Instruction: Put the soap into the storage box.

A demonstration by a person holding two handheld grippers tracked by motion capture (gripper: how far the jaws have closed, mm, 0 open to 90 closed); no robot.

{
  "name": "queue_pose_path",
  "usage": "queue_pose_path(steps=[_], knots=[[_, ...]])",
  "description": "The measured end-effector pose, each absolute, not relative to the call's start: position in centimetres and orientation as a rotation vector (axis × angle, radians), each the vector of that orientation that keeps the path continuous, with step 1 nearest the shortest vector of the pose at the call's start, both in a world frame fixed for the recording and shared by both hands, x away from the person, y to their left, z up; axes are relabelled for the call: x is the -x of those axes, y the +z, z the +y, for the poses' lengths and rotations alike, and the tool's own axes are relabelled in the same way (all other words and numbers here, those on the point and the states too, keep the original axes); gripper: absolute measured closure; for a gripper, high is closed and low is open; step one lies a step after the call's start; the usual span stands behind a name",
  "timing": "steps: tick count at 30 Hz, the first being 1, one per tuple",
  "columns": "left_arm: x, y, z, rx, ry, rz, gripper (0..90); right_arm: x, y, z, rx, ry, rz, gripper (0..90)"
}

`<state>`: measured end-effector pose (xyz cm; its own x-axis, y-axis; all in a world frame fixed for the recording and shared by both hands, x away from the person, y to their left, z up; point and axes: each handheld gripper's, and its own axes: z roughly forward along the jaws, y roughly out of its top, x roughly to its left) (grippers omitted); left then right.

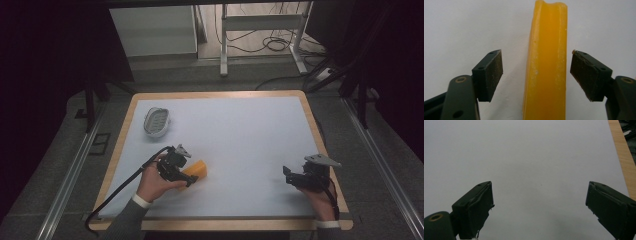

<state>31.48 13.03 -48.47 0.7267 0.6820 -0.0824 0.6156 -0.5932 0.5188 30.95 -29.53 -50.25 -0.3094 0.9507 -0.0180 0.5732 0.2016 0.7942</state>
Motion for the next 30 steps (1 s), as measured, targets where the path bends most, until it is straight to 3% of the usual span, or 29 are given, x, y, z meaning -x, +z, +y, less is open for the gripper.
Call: queue_pose_path(steps=[12, 15, 30], knots=[[-31.7, -49.4, 12.3, -2.419, 0.129, 1.001, 44.1, -31.0, -50.3, -29.6, -1.417, 0.952, 1.962, 7.6], [-31.5, -49.3, 12.2, -2.403, 0.157, 0.993, 57.2, -30.9, -50.3, -29.6, -1.423, 0.953, 1.960, 7.5], [-31.4, -49.4, 11.8, -2.442, 0.185, 0.982, 60.1, -30.9, -50.2, -29.7, -1.420, 0.955, 1.957, 7.6]])
